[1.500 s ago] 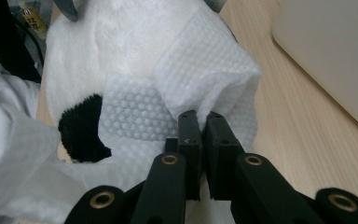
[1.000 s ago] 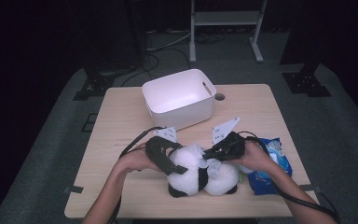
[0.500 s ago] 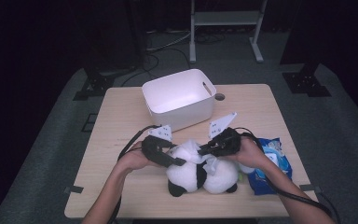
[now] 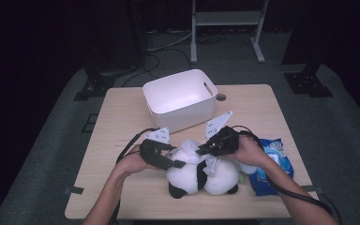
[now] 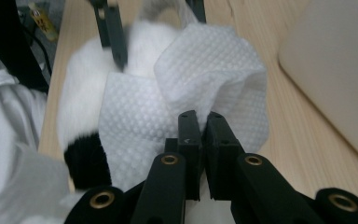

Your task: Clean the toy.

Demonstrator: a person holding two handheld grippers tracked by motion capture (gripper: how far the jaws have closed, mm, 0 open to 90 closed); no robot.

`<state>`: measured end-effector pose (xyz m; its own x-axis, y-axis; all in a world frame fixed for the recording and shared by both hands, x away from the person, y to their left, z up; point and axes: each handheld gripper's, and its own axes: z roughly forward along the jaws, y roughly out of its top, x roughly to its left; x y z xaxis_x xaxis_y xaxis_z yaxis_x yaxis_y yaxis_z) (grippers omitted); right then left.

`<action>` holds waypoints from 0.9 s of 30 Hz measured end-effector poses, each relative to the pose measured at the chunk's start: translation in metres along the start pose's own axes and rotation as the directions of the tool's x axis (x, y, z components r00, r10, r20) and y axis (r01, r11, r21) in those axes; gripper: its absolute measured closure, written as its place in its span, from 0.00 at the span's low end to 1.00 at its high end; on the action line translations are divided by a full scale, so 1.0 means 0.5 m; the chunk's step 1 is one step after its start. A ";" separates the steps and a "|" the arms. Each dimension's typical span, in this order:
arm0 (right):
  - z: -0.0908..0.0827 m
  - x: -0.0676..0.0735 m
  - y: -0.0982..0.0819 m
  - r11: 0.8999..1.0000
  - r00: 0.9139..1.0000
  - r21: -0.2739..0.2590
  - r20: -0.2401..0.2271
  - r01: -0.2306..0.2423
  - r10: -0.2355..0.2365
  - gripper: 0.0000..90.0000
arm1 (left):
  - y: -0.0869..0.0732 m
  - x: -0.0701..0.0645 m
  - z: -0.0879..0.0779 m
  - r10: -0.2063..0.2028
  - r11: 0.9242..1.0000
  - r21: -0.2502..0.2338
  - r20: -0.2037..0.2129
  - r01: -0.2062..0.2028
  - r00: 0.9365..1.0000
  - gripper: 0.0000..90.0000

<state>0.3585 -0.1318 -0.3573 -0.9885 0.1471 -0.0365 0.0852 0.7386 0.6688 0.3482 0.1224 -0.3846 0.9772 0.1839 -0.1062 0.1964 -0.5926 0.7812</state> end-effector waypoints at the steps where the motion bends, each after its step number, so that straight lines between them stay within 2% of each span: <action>1: -0.004 0.001 -0.008 1.000 1.000 0.014 0.006 -0.001 0.001 0.94 | -0.002 -0.001 -0.001 0.004 1.000 0.000 0.001 -0.004 1.000 0.52; 3: -0.013 0.003 -0.029 1.000 1.000 0.023 0.017 -0.015 0.014 0.94 | -0.006 -0.003 -0.001 0.000 1.000 -0.011 0.002 0.000 1.000 0.52; 9: -0.047 0.003 -0.066 0.999 0.998 -0.012 0.040 -0.049 0.049 0.94 | -0.005 -0.009 -0.001 0.010 1.000 -0.008 -0.002 -0.010 1.000 0.52; 16: -0.081 0.001 -0.111 0.996 0.993 0.003 0.073 -0.089 0.088 0.94 | -0.011 -0.005 -0.003 -0.004 1.000 -0.006 0.000 0.004 1.000 0.52; 27: -0.094 -0.002 -0.179 0.988 0.984 0.030 0.091 -0.155 0.151 0.94 | -0.012 -0.006 -0.004 -0.002 1.000 -0.006 0.001 0.002 1.000 0.52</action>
<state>0.3459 -0.2290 -0.3825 -0.9486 0.3166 -0.0026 0.2407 0.7264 0.6437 0.3438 0.1270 -0.3879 0.9769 0.1845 -0.1078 0.1976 -0.5878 0.7845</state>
